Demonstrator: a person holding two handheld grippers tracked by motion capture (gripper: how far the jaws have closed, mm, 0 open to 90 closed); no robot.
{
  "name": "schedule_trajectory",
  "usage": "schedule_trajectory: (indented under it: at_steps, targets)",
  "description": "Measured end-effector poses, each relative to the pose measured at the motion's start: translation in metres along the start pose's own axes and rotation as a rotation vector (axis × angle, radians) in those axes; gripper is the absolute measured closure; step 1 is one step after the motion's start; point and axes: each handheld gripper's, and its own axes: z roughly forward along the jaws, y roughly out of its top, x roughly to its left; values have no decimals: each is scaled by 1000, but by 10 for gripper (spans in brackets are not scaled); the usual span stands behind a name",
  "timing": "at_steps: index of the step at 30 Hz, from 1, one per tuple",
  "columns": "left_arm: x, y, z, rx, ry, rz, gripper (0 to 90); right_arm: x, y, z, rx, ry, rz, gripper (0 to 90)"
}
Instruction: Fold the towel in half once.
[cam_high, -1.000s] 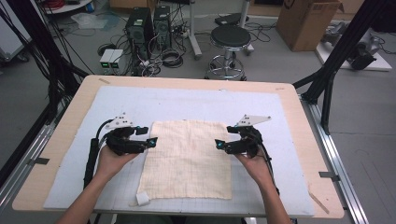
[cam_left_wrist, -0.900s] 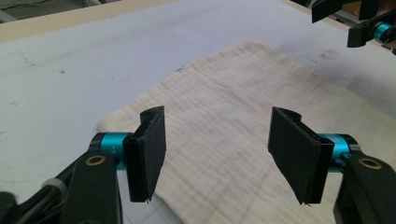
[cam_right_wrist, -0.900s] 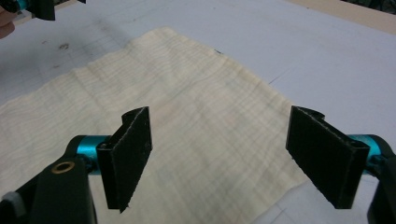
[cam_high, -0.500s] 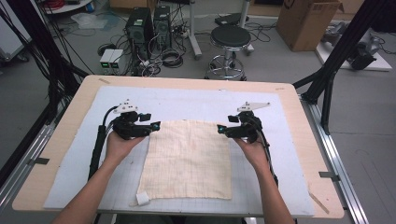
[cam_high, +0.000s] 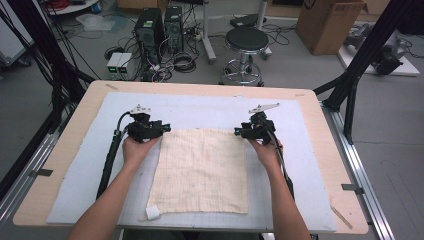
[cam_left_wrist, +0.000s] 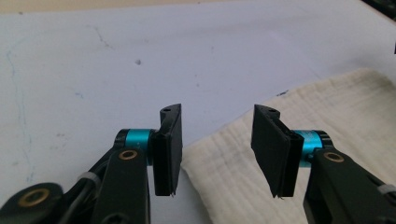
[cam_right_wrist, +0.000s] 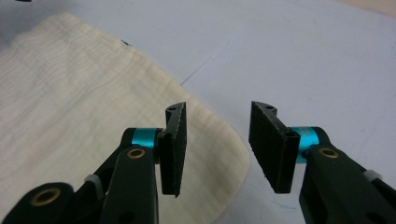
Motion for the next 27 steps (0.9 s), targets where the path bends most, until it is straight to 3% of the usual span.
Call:
schedule_trajectory:
  at_steps: [7, 11, 13, 17, 18, 21, 27]
  targets:
    - [3, -8, 14, 82, 23, 21, 589, -11, -9, 12, 21, 16, 43, 580]
    - [0, -9, 16, 89, 45, 19, 629, -14, -13, 17, 63, 9, 53, 592]
    - [-1, -9, 16, 95, 54, 41, 676, -14, -15, 18, 68, 2, 59, 620]
    - [-4, -9, 17, 102, 42, 71, 835, -9, -13, 19, 90, -37, 27, 766]
    - [-6, -9, 17, 107, 46, 88, 847, -8, -11, 19, 100, -20, 14, 830]
    - [-5, -5, 17, 124, 51, 96, 859, -2, -7, 22, 117, -22, -24, 855]
    - [5, 5, 8, 52, 56, 22, 861, -1, 0, 14, 52, -44, -10, 862]
